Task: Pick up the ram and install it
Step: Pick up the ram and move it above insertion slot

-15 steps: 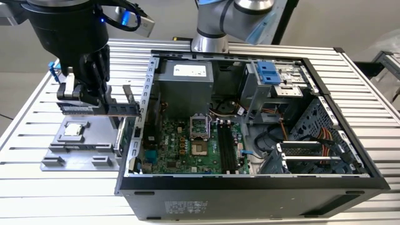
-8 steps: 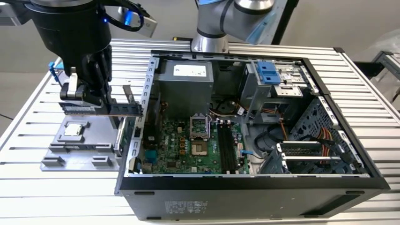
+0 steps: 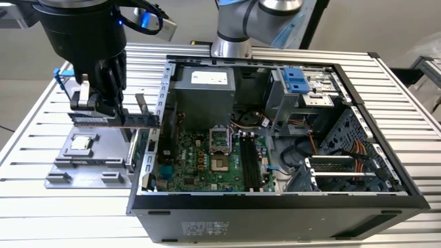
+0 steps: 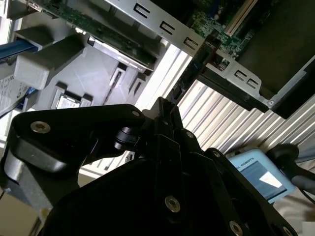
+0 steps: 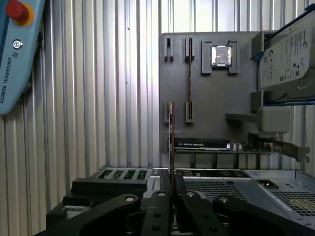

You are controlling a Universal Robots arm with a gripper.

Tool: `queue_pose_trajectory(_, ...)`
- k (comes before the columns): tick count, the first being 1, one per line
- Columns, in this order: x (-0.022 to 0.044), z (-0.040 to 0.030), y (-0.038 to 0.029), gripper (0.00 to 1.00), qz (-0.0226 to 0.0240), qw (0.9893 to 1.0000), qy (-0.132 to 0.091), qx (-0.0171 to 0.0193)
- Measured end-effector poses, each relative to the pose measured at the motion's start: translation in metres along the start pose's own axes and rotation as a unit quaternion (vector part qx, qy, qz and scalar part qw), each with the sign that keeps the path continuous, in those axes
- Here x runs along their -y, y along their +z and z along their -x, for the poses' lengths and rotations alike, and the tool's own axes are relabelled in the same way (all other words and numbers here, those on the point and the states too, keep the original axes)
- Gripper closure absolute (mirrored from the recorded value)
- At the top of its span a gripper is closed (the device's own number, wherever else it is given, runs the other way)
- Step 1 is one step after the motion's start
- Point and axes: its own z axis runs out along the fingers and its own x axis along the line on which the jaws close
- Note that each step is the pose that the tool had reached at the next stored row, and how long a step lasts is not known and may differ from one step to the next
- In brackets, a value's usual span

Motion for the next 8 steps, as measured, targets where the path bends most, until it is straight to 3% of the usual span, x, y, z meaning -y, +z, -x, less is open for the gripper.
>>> queue_pose_trajectory(8,0.0025,0.0001,-0.0001,1.00,0.0000,1.0000,0.000,0.0000)
